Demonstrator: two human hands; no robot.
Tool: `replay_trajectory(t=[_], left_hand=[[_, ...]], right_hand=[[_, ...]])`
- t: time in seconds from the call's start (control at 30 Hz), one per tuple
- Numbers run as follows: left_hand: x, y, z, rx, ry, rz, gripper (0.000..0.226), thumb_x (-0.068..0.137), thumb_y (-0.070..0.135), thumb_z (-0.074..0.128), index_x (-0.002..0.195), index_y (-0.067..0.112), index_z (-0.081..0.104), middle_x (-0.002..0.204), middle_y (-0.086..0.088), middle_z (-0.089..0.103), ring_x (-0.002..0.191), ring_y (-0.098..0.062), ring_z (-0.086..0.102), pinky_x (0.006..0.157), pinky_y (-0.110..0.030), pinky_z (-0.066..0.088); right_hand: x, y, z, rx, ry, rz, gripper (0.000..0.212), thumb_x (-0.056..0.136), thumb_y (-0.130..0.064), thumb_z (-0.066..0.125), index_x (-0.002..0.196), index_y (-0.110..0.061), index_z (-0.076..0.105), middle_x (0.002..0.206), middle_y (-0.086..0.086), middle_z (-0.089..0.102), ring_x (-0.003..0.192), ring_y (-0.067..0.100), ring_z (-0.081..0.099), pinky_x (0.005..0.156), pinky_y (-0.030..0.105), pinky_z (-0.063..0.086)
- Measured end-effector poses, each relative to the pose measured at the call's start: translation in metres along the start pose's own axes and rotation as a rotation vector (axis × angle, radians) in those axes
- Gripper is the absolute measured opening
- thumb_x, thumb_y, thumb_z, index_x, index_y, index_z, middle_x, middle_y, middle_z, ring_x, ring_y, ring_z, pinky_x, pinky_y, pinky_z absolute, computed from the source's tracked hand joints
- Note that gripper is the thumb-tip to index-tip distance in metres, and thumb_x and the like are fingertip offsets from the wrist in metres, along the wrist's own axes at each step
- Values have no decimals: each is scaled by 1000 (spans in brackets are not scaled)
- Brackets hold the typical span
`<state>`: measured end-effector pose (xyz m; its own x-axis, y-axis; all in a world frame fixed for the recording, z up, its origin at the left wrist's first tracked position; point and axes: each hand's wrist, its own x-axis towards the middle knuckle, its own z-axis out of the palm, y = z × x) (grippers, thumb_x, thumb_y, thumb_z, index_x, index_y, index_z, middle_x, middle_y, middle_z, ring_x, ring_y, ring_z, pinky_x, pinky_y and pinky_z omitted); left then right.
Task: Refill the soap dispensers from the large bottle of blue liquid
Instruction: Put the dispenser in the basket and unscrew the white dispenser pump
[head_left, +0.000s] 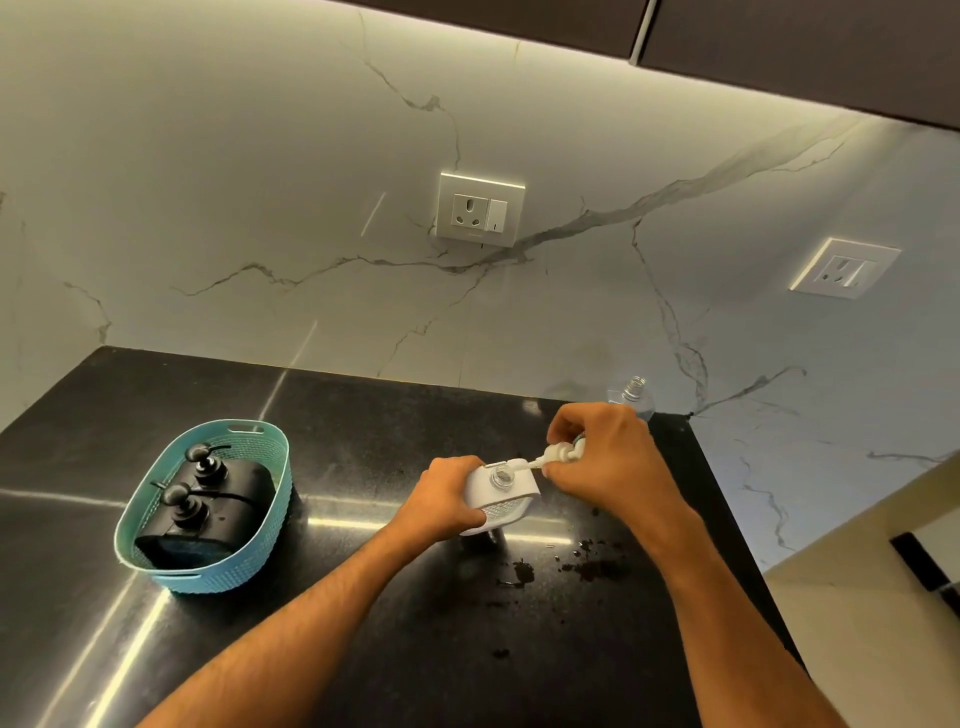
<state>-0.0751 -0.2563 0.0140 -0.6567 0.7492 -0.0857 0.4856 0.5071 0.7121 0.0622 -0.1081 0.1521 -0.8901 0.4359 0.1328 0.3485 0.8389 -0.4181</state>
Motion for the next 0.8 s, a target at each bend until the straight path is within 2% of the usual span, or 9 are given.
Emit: replay_trajectory(t=[0.13, 0.33, 0.4, 0.47, 0.57, 0.63, 0.8], left_hand=[[4, -5, 0, -2, -31, -13, 51, 76, 14, 83, 123, 17, 63, 124, -3, 67, 108, -12, 61, 92, -28, 55], [15, -10, -3, -5, -79, -36, 53, 78, 9, 82, 126, 16, 61, 130, -5, 64, 115, -15, 59, 96, -30, 52], [19, -11, -4, -11, -94, -43, 53, 79, 7, 81, 127, 16, 61, 132, -5, 63, 117, -17, 59, 97, -32, 52], [22, -12, -4, -20, -104, -53, 54, 79, 6, 81, 127, 16, 61, 133, -5, 62, 120, -18, 58, 99, -35, 52], [25, -16, -3, -39, -126, -69, 55, 79, 3, 81, 128, 16, 60, 134, -5, 61, 121, -18, 57, 100, -36, 52], [26, -20, -1, -57, -144, -80, 57, 79, 2, 80, 130, 17, 59, 134, -5, 60, 122, -18, 57, 101, -36, 51], [25, -28, 3, -68, -163, -89, 56, 80, -2, 78, 129, 17, 59, 134, -4, 59, 124, -18, 56, 103, -39, 52]], right_hand=[[-9, 14, -6, 51, 85, 6, 30, 73, -28, 89, 99, -30, 74, 84, -15, 67, 75, 3, 64, 72, 17, 54], [-19, 41, 18, 139, 227, 70, 22, 74, -26, 89, 85, -28, 70, 79, -15, 66, 67, 2, 64, 60, 16, 54], [-24, 51, 40, 121, 253, 118, 24, 72, -24, 89, 80, -26, 66, 76, -15, 63, 65, 1, 62, 57, 12, 48], [-31, 63, 64, 91, 253, 176, 26, 71, -22, 88, 77, -24, 62, 75, -13, 59, 65, 0, 58, 56, 10, 41], [-45, 80, 99, 53, 225, 293, 28, 72, -20, 84, 75, -21, 56, 77, -5, 56, 67, 11, 56, 60, 26, 46], [-55, 89, 119, 46, 201, 361, 30, 72, -20, 82, 72, -20, 53, 78, -2, 55, 68, 17, 56, 63, 31, 45], [-76, 103, 155, 30, 116, 413, 40, 71, -24, 86, 74, -24, 47, 81, -7, 50, 72, 12, 50, 64, 20, 35]])
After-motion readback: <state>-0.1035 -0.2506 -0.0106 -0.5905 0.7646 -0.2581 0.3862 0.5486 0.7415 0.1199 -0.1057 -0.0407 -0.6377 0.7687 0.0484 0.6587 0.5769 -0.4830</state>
